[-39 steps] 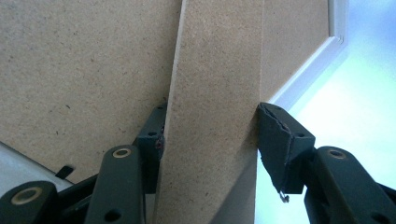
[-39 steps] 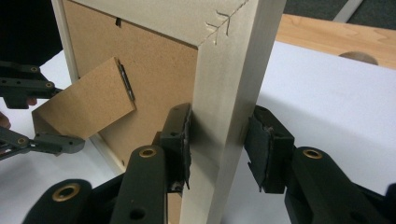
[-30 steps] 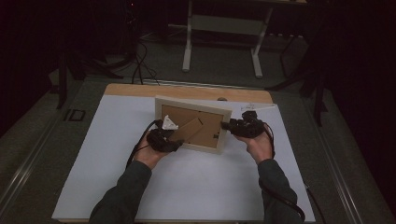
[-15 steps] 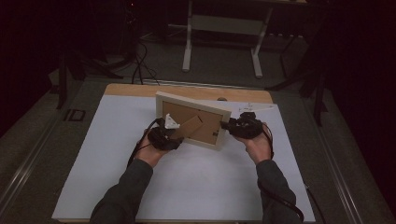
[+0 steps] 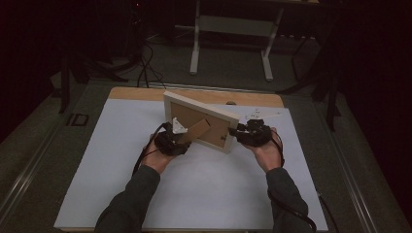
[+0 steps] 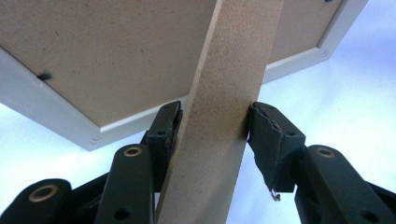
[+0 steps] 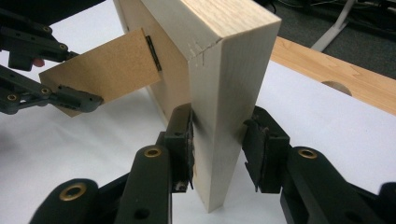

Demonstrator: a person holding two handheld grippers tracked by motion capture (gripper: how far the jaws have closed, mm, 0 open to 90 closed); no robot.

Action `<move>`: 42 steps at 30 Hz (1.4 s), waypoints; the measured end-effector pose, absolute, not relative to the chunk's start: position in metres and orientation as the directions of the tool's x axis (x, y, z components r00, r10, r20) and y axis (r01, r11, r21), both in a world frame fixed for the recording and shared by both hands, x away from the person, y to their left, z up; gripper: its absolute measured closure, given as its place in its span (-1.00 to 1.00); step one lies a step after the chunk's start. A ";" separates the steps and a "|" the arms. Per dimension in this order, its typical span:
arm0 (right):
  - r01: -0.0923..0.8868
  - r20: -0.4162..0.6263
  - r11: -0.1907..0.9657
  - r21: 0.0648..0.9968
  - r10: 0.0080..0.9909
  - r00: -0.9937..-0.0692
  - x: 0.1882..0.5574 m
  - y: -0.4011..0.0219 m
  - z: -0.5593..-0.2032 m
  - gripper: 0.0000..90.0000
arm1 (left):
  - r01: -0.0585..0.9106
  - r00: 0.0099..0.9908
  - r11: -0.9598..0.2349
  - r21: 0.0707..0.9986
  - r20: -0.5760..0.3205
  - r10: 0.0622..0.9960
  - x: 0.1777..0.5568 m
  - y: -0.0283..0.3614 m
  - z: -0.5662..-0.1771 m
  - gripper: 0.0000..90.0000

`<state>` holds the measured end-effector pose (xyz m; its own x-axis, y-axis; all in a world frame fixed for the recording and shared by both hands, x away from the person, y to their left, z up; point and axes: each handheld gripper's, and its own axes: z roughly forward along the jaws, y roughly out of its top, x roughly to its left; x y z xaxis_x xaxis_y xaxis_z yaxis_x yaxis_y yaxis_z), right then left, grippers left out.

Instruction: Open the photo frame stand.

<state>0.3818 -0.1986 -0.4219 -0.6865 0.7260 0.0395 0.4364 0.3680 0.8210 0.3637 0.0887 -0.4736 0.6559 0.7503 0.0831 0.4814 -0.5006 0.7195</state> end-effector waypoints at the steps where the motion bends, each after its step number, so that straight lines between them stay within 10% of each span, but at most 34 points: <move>1: 0.434 0.037 0.370 0.821 0.725 -0.688 0.381 -0.198 -0.422 0.43 | 0.481 0.656 -0.502 0.719 0.085 0.750 0.364 0.089 -0.473 0.24; 42: 0.321 -0.056 0.477 0.818 0.621 -0.782 0.346 -0.181 -0.426 0.41 | 0.466 0.694 -0.523 0.714 0.072 0.716 0.331 0.098 -0.492 0.39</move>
<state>0.3458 -0.1813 -0.4262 -0.7818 0.6210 -0.0559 0.3205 0.4773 0.8182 0.3314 0.0979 -0.4918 0.6943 0.7161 0.0717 0.4658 -0.5232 0.7137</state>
